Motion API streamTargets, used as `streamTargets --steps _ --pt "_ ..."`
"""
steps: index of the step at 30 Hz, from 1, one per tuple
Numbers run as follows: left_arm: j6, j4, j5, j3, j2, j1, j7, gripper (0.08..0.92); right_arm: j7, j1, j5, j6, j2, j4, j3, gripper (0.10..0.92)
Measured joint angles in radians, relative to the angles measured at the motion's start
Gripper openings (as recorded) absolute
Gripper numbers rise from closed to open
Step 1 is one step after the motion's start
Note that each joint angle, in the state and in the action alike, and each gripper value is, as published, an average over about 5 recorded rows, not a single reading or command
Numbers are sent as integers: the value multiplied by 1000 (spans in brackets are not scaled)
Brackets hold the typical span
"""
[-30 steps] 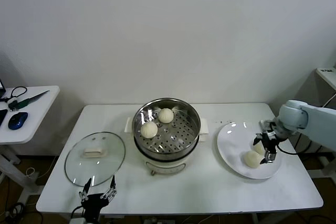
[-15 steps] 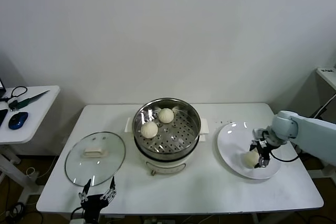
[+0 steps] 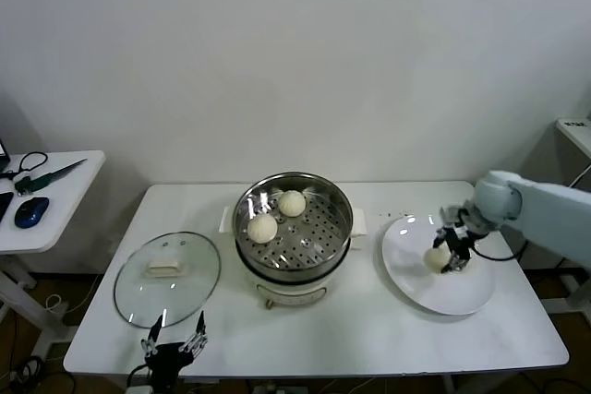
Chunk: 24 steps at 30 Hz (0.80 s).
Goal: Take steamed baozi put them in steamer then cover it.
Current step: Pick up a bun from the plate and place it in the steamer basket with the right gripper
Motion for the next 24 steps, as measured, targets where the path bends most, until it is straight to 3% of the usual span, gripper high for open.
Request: streamTargets --steps 12,24 --pt "-3 -9 7 -4 0 8 -1 823 -50 364 47 284 256 132 -65 628" --pt "-9 -26 2 -16 -2 26 -5 823 28 320 -138 420 484 275 -43 630"
